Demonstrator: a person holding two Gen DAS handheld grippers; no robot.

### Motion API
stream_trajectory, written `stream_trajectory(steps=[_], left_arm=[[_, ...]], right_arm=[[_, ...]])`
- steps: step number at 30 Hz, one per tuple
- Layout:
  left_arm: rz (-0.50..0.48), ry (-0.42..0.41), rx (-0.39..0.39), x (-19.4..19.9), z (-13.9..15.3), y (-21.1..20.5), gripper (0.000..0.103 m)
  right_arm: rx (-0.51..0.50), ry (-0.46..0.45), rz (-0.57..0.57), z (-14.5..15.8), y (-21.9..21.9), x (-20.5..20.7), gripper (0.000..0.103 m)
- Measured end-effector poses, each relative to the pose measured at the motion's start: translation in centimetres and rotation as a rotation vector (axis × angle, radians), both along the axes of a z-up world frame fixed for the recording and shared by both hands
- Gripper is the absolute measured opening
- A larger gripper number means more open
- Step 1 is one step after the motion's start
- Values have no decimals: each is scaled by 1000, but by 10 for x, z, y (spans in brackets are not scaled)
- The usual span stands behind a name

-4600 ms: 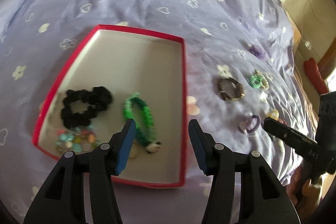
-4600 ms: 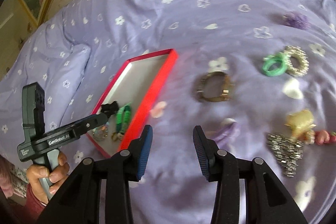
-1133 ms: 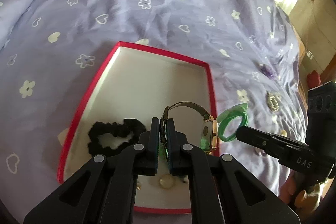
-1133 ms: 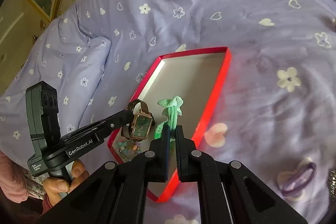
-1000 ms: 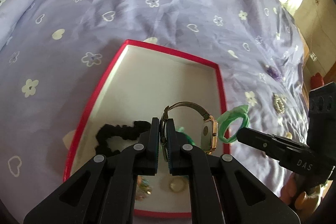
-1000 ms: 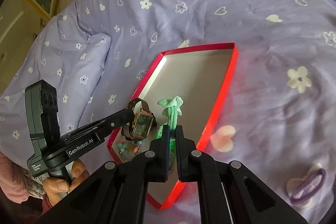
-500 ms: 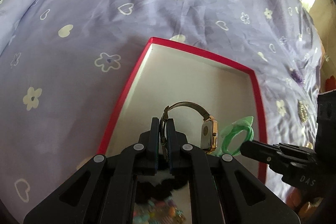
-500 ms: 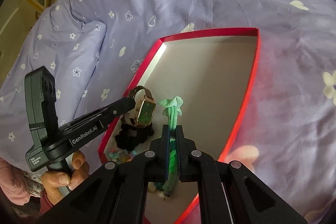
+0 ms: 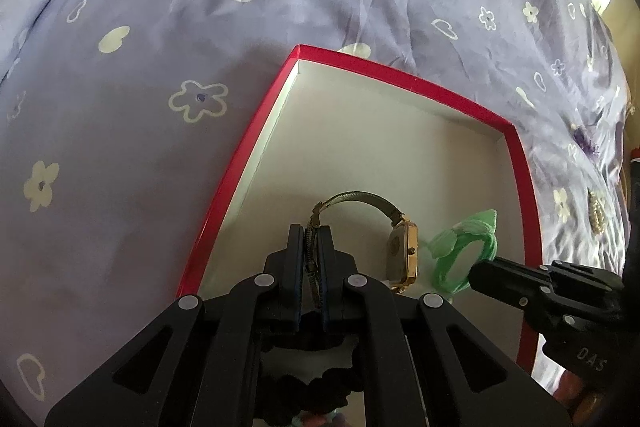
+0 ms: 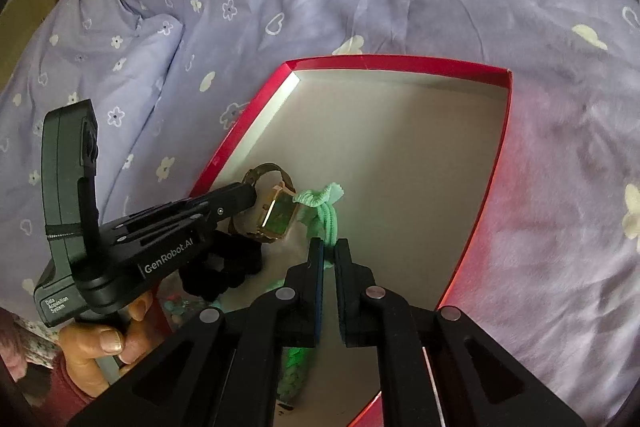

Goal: Organize jewelry
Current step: 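Open both tools to drop the watch and hair tie in the lid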

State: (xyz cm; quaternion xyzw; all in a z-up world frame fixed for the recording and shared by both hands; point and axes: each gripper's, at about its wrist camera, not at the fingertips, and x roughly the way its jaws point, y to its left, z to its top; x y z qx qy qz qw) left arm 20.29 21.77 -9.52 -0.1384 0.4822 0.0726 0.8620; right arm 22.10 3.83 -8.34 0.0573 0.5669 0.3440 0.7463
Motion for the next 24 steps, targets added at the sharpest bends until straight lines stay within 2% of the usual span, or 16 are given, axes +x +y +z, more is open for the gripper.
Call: stream_trajectory(steps=[7, 11, 14, 16, 18, 24], left_arm=[[1, 12, 23, 0, 2, -2, 6], [7, 15, 24, -2, 3, -2, 6], [7, 8, 27, -3, 5, -2, 7], [10, 1, 36, -7, 9, -3, 13], [17, -7, 32, -10, 14, -3, 23], [28, -53, 23, -29, 39, -8, 24]], right_arm=[[-1, 1, -5, 1, 1, 0, 10], [12, -4, -13, 3, -2, 0, 24], [28, -2, -15, 5, -4, -1, 27], [30, -6, -19, 7, -5, -3, 27], [41, -9, -26, 10, -8, -4, 35], [85, -45, -53, 33, -29, -19, 41]])
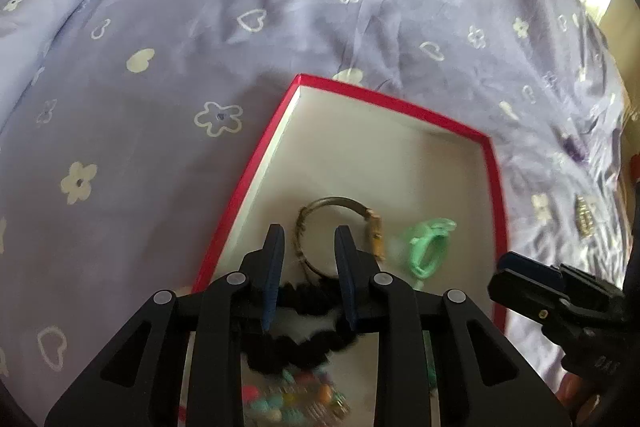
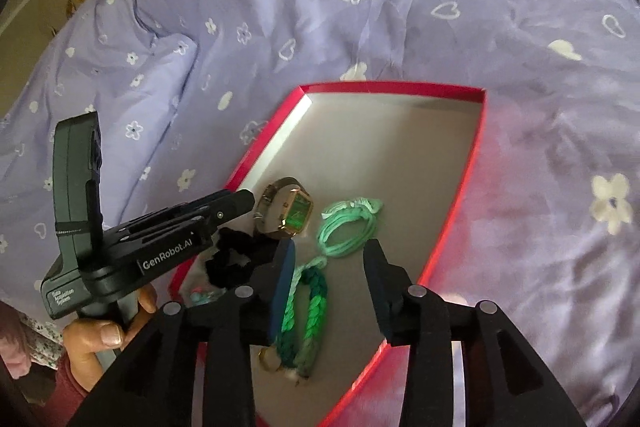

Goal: Organize jewelry
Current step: 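Open both tools to drop the watch and hair tie in the lid, then grasp the purple hair tie with the left tool while the right tool grasps the yellow hair clip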

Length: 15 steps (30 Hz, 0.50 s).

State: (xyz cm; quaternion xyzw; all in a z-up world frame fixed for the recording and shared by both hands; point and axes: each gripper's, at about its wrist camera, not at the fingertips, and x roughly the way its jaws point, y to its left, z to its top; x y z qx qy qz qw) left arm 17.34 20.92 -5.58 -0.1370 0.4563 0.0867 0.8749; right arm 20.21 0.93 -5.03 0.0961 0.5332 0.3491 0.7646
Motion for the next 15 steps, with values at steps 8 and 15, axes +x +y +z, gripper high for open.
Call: stream_trajectory(steps=[8, 15], left_arm=[[-33, -52, -32, -33, 20, -37, 33], [-127, -54, -59, -53, 26, -91, 35]], right_arm=[[22, -39, -76, 24, -59, -34, 47], [18, -43, -176, 30, -123, -61, 48]])
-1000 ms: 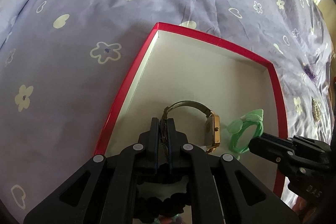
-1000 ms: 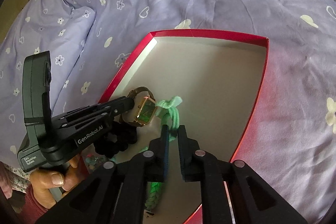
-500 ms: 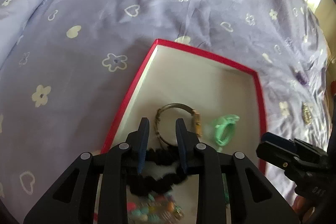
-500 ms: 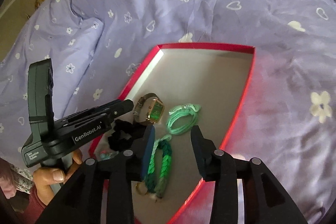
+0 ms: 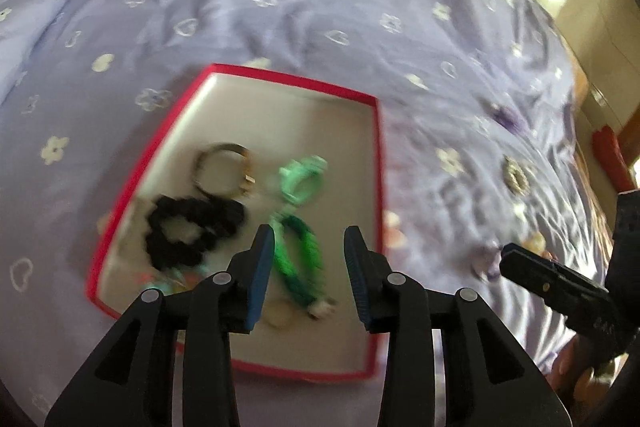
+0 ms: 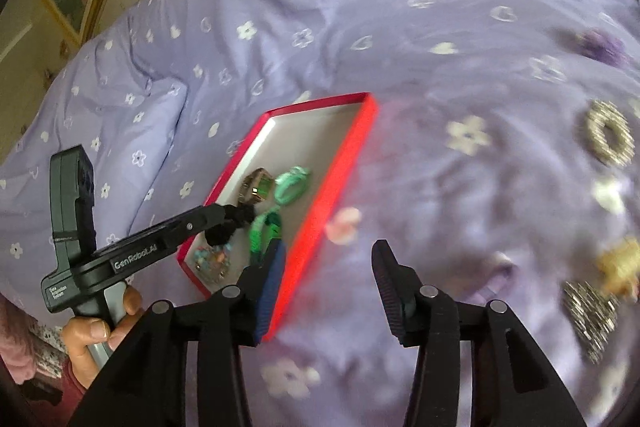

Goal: Organize jewelry
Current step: 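Grasp the purple hair tie with the left tool while the right tool grasps the yellow hair clip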

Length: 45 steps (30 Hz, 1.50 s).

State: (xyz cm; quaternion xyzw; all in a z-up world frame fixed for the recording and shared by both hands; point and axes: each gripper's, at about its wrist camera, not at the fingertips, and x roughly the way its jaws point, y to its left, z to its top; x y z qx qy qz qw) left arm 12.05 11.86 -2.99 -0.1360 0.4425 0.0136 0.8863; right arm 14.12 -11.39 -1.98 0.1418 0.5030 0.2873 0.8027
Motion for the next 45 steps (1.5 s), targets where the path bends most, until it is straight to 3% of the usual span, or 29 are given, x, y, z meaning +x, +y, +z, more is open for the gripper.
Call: stream_trajectory(steps=[12, 21, 34, 36, 45], left_arm=[[-145, 18, 1, -13, -1, -68, 37], [-264, 32, -21, -2, -3, -106, 43], [-421, 62, 11, 28, -19, -165, 53], [-431, 69, 28, 32, -24, -172, 56], [-434, 92, 45, 46, -38, -184, 57]], right_arm=[[-81, -27, -162, 3, -94, -34, 49], [-111, -46, -249, 2, -141, -30, 53], [-193, -42, -192, -17, -144, 1, 53], [-206, -40, -179, -20, -142, 6, 56], [-204, -17, -169, -31, -143, 18, 56]])
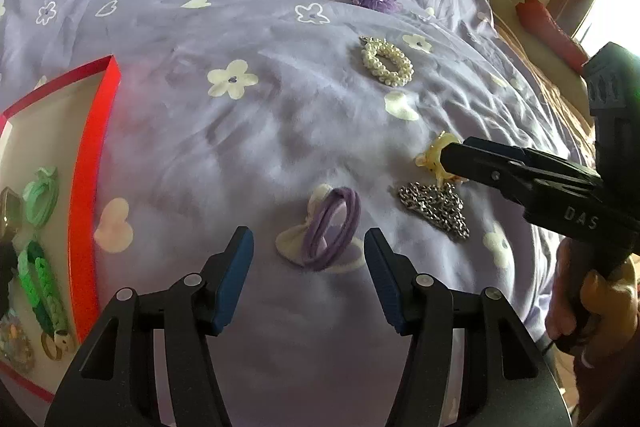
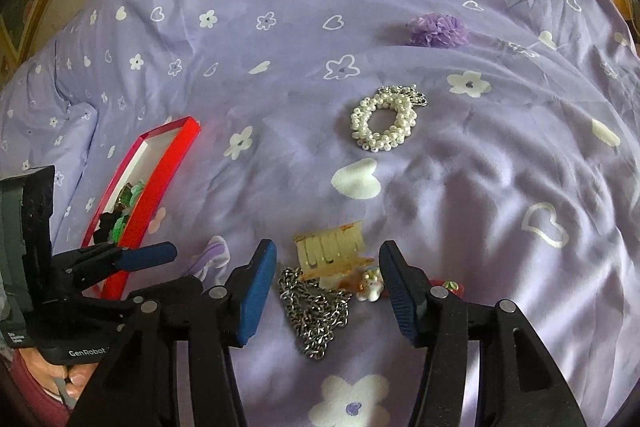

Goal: Organize jewelry
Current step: 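Grasp the purple hair tie with the left tool while the right tool grasps the yellow hair clip, then carry the purple hair tie and yellow clip into the box lid with both tools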

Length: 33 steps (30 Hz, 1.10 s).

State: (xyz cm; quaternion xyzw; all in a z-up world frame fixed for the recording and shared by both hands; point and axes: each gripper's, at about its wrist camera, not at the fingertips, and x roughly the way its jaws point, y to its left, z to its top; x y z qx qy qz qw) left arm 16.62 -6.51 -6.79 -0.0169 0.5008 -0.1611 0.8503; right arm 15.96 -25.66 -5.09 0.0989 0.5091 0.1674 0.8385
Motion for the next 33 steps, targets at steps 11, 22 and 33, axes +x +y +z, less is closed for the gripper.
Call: stream_trajectory(steps=[11, 22, 33], left_arm=[[-16, 13, -60, 2, -4, 3, 9], [36, -12, -103, -8, 7, 23, 8], [112, -42, -129, -33, 23, 61, 8]], right_arm=[[-4, 7, 20, -8, 8, 2, 43], [30, -30, 27, 9, 17, -12, 40], [112, -35, 81, 23, 55, -27, 40]])
